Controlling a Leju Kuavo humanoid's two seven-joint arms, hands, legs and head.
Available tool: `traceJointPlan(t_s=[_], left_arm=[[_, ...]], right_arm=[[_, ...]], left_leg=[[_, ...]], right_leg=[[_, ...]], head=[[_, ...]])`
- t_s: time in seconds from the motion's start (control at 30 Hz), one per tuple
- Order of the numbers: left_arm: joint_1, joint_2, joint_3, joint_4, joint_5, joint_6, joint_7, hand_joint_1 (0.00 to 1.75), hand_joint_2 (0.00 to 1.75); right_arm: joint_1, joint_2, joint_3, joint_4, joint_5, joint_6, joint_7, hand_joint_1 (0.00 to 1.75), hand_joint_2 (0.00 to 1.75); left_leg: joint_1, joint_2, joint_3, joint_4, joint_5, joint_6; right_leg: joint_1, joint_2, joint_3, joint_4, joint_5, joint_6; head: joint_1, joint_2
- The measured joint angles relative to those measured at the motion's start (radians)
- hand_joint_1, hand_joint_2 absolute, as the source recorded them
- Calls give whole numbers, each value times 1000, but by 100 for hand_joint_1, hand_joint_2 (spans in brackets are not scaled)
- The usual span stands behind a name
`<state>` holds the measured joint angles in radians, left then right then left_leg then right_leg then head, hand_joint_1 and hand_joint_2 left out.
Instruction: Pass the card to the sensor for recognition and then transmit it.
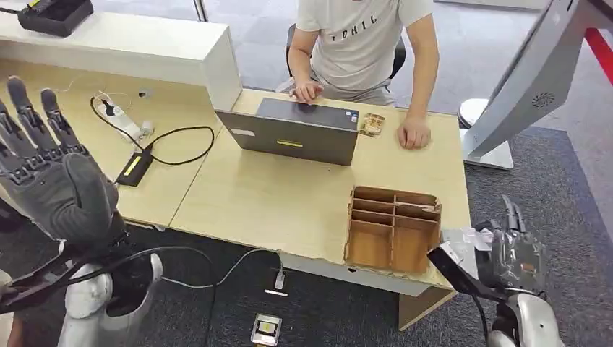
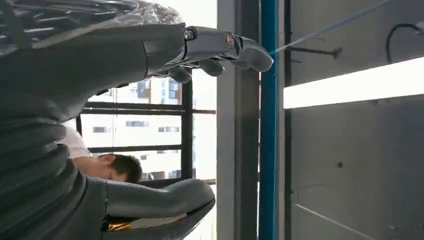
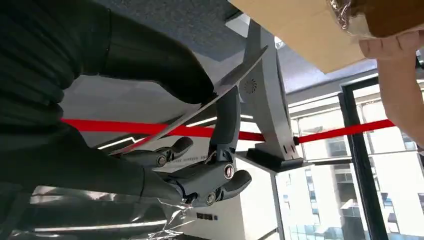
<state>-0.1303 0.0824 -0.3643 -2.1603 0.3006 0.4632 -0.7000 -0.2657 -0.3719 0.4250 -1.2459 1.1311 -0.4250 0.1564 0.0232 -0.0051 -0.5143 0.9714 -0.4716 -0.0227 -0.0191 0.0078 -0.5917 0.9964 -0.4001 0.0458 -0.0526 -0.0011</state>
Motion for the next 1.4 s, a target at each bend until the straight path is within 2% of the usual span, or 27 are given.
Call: traceJointPlan(t_s=[0.13, 0.3, 0.57, 0.87, 1.4], left_arm=[[-38, 39, -30, -36, -21, 64, 6, 0, 175], [-94, 89, -68, -84, -90, 123, 55, 0, 175], [-96, 144, -103, -146, -130, 174, 59, 0, 175], [-96, 177, -127, -189, -154, 214, 61, 0, 175], [-91, 199, -158, -203, -148, 225, 65, 0, 175]], right_arm=[[-11, 2, 12, 32, 0, 3, 0, 175, 175], [-41, 2, 30, 73, -2, 17, -4, 175, 175], [-89, 8, 61, 156, -21, 20, -28, 175, 175], [-121, 20, 94, 271, -64, -22, -32, 175, 175], [-130, 25, 122, 410, -99, -20, -43, 175, 175]], left_leg=[[0, 0, 0, 0, 0, 0], [0, 0, 0, 0, 0, 0], [0, 0, 0, 0, 0, 0], [0, 0, 0, 0, 0, 0], [0, 0, 0, 0, 0, 0]], right_leg=[[0, 0, 0, 0, 0, 0], [0, 0, 0, 0, 0, 0], [0, 0, 0, 0, 0, 0], [0, 0, 0, 0, 0, 0], [0, 0, 0, 0, 0, 0]], head=[[0, 0], [0, 0], [0, 0], [0, 0], [0, 0]])
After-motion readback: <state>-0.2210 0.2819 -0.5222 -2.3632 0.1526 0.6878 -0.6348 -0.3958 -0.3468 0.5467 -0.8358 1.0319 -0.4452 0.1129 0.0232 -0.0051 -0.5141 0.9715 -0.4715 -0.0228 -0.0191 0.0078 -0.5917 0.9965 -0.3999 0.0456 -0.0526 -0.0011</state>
